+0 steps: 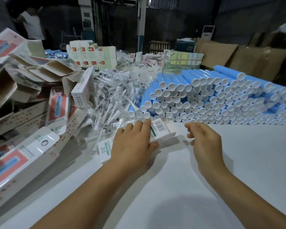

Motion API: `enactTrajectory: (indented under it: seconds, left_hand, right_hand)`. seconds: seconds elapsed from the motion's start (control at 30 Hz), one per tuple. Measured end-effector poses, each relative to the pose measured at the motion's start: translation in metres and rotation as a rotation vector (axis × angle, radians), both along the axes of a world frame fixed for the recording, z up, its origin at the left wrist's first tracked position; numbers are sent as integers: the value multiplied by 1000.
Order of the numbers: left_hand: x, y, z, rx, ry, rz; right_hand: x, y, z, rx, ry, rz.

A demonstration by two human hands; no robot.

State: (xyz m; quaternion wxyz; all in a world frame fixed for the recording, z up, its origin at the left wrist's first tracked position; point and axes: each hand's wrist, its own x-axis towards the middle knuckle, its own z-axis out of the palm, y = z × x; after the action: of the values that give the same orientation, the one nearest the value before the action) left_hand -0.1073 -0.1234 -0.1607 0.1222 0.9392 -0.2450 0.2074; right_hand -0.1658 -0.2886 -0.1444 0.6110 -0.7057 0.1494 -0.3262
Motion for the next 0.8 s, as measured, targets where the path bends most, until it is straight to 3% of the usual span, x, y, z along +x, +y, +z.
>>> enactTrajectory:
  seconds: [0.27,0.6,0.8]
  left_hand:
    - [3,-4,-2,-18,-28,49]
    - [0,-11,-3,21,-68,38]
    - [-6,-11,-4,21,-100,-16]
  right_hand:
    - [0,18,-13,-78,40,169]
    - [7,16,-16,7,43,161]
    - [9,13,-17,-69,52,212]
